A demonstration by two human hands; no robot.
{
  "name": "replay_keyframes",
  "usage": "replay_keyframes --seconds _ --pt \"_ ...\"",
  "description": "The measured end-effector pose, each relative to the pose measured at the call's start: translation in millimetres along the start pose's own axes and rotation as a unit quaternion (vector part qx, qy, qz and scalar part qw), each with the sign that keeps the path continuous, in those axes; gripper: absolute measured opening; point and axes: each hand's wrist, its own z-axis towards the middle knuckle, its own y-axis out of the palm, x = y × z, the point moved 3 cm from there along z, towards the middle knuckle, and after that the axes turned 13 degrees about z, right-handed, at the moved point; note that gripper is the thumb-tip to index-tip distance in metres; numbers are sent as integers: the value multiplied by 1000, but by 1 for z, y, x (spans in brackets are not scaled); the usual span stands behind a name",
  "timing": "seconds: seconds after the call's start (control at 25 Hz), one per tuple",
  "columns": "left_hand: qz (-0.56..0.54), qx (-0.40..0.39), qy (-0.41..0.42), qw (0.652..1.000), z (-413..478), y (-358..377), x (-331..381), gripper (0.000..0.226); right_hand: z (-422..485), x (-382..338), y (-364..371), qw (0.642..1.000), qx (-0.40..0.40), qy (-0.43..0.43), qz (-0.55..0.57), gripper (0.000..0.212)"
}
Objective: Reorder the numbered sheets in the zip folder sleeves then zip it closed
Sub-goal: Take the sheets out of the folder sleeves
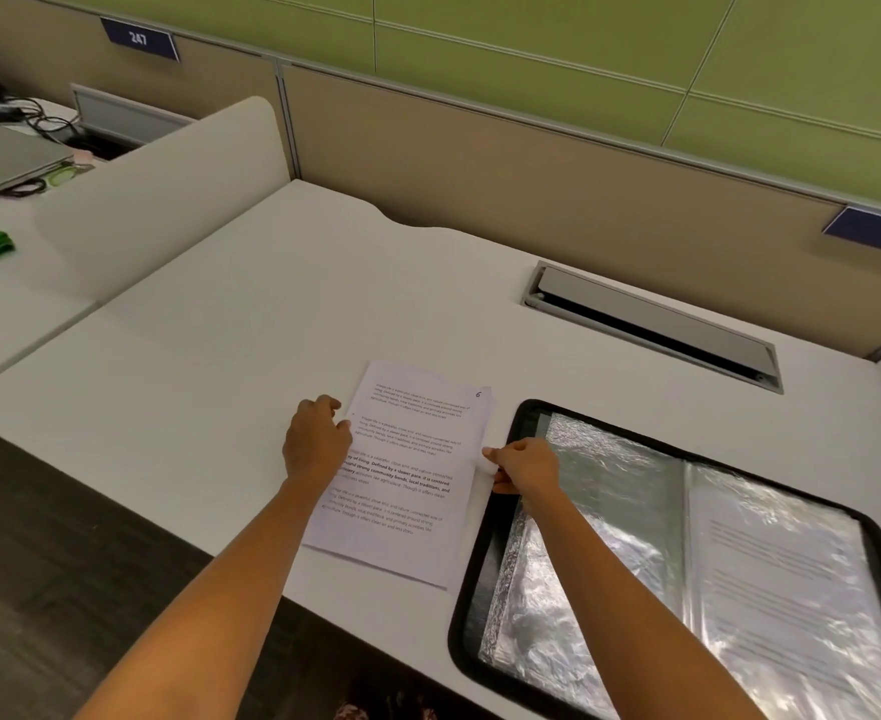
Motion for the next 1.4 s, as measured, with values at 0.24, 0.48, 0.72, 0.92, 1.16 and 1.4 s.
replay_keyframes --seconds 0.24,0.48,0.72,0.92,1.16,1.4 --pt "3 -12 107 994 -18 17 74 29 3 -4 -44 996 53 -71 -24 12" --pt "36 -50 244 968 -52 43 156 33 1 1 -107 978 115 -139 -105 15" --pt "26 -101 326 940 -93 72 236 33 12 21 -183 960 108 -175 -191 24" --pt "50 -137 386 911 -134 100 295 36 18 41 -243 934 78 -177 -301 44" --pt "87 -179 412 889 -170 123 347 44 39 58 -316 913 84 -155 -367 50" --pt "104 -215 438 866 -194 155 386 56 54 67 -379 900 131 -149 -388 47"
